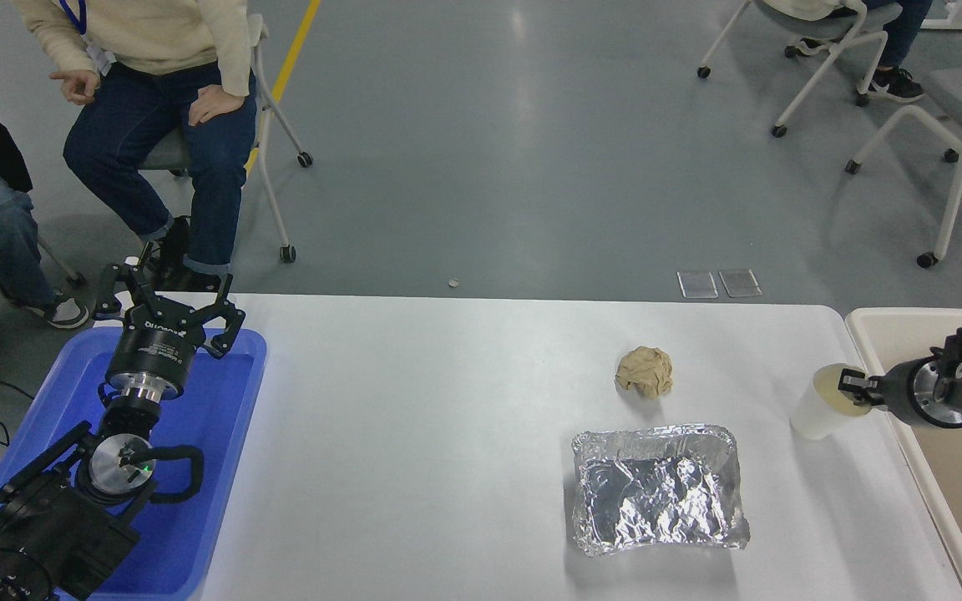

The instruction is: Pick up paper cup place in dustbin

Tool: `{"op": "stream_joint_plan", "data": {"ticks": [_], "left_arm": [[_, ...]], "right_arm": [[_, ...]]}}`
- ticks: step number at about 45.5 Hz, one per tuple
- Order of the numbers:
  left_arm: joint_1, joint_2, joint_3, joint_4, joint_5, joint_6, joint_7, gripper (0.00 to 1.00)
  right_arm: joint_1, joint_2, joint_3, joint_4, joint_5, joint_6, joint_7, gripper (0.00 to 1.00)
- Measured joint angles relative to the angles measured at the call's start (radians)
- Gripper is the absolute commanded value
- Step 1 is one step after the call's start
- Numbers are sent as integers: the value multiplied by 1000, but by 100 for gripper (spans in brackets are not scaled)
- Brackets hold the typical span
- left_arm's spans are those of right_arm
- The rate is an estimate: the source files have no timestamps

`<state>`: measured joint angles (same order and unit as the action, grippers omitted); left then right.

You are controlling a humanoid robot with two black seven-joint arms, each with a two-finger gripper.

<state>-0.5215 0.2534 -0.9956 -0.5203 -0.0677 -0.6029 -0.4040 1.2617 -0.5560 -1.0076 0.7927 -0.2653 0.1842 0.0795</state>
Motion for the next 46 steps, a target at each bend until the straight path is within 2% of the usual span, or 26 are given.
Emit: {"op": "stream_joint_plan", "data": {"ticks": [8, 26, 46], "left_arm": [[0, 0, 0, 0, 0, -1, 0, 100], [0, 1, 1, 0, 0, -1, 0, 100], [0, 1, 1, 0, 0, 0, 1, 100]], "right_arm": [[122, -45, -45, 107, -23, 59, 3, 0], [570, -96, -212, 449, -168, 180, 10, 0], [988, -139, -313, 649, -200, 326, 12, 0]]}}
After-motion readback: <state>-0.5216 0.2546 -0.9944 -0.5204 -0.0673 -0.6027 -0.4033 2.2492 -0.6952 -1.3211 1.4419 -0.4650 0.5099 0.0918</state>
